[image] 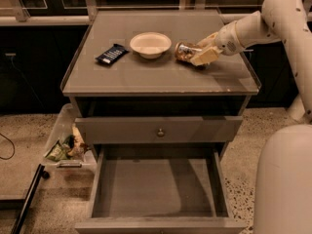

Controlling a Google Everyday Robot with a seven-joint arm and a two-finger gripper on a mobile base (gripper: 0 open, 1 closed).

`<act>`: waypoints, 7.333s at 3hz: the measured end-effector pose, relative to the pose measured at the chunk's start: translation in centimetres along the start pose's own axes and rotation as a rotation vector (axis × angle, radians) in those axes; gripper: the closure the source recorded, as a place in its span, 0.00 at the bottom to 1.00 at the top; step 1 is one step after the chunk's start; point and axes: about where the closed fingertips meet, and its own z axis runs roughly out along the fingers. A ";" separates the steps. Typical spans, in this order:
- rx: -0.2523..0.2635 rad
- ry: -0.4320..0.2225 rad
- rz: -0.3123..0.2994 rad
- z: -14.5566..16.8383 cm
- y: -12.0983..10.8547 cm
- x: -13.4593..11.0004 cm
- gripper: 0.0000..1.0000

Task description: Place orange can into middle drawer

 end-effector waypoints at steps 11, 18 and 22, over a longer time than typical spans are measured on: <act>-0.098 0.079 -0.083 2.6 28.7 26.3 1.00; -0.078 0.099 -0.113 22.2 24.8 36.3 1.00; -0.129 0.097 -0.113 25.3 26.5 36.4 0.57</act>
Offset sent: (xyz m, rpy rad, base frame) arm -0.1070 -0.0053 0.0323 0.0568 -0.1049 0.1801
